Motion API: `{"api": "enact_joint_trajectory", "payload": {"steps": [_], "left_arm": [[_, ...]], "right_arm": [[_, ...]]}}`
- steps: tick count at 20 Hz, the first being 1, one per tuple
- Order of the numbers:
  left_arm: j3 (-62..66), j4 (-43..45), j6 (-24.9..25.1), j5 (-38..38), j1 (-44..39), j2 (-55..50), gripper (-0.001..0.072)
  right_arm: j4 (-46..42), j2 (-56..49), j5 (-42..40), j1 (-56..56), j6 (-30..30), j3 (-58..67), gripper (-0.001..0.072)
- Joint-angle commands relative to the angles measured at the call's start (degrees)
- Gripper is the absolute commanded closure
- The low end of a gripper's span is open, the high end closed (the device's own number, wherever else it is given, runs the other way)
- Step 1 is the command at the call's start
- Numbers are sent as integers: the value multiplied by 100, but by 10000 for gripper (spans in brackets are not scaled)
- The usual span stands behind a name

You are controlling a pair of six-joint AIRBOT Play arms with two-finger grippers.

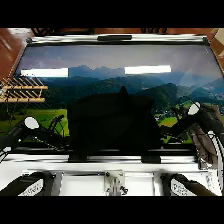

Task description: Fold the shirts.

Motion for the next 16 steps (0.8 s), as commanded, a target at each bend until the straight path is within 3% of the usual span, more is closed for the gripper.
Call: {"api": "enact_joint_trajectory", "payload": {"steps": [1,7,9,10,16], "left_arm": [[7,4,-15,-61,-4,92,677],[7,-184,-13,-70,-7,92,677],[7,-227,-15,-90,-7,92,677],[7,-249,-15,-151,-7,92,677],[785,-769,310,-1134,-4,584,677]], "right_arm": [[114,-125,-378,4,310,-199,225],[315,-125,-739,4,286,-669,233],[310,-118,-911,2,328,-682,598],[321,-94,-940,4,352,-680,650],[490,1021,-205,-15,-258,229,651]]}}
